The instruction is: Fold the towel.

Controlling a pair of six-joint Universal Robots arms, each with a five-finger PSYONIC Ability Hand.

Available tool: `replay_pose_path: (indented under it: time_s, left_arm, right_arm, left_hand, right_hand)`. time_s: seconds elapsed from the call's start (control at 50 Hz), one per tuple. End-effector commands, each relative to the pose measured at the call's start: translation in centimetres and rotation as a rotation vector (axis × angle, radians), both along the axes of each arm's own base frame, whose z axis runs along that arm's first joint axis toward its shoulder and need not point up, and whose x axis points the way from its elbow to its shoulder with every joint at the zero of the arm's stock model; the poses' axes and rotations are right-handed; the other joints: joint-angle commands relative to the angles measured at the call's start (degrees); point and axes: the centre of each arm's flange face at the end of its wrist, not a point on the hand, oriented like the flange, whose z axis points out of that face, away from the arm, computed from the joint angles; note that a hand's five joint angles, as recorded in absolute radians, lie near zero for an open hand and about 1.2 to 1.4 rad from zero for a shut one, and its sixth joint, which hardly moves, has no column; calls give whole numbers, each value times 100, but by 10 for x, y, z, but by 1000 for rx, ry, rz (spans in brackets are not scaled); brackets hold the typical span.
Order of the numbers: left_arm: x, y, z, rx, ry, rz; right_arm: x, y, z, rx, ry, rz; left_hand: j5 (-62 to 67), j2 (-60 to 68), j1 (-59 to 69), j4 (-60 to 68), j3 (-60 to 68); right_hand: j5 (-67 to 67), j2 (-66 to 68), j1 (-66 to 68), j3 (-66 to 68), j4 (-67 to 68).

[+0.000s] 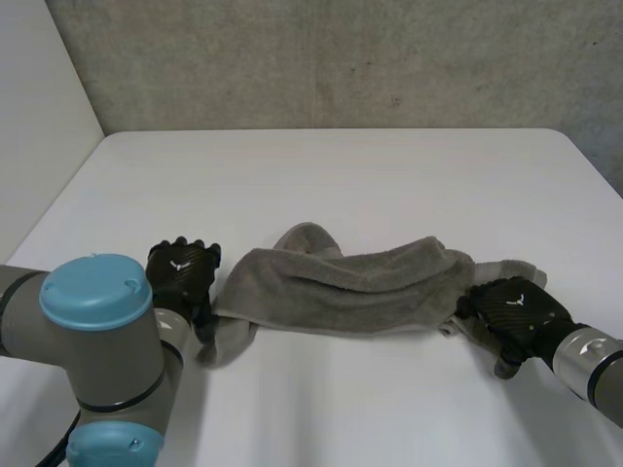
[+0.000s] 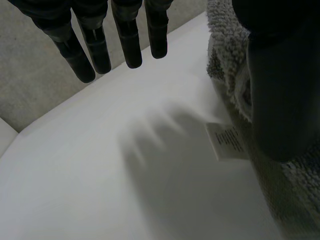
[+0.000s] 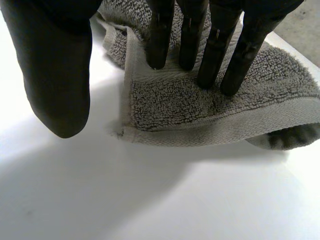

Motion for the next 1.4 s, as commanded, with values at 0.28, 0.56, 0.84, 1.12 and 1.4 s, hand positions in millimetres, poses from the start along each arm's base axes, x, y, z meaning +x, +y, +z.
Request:
replay_pose_path:
  time_s: [0.28, 0.56, 0.84, 1.12, 1.4]
  left_arm:
    - [-6, -5, -5, 4, -1, -6]
    - [-6, 6, -4, 11, -4, -25]
    - [-7, 26, 4, 20, -15, -65]
    - [-5, 34, 8, 49, -23, -89]
    - [-8, 45, 14, 118, 30, -165]
  right_arm:
    - [20, -23, -2, -63, -50, -13]
    - [24, -35, -6, -104, -42, -35]
    - [26, -50, -10, -113, -44, -68]
    - [24, -61, -20, -111, -27, -100]
    - [18, -68, -13, -142, -26, -147]
  left_hand:
    - [-1290, -269, -290, -276, -275]
    - [-1306, -286, -306, -293, -292]
    - [-1929, -908, -929, -916, -914]
    - [-2047, -1026, -1047, -1033, -1032]
    - [-2047, -1026, -1047, -1033, -1032]
  right_hand:
    - [543, 634, 597, 614, 584]
    - [1048, 1140, 1102, 1119, 1090]
    - [1788, 1880, 1842, 1860, 1830]
    - [2628, 2720, 2682, 2700, 2670]
    - [5298, 5389, 5352, 5369, 5339]
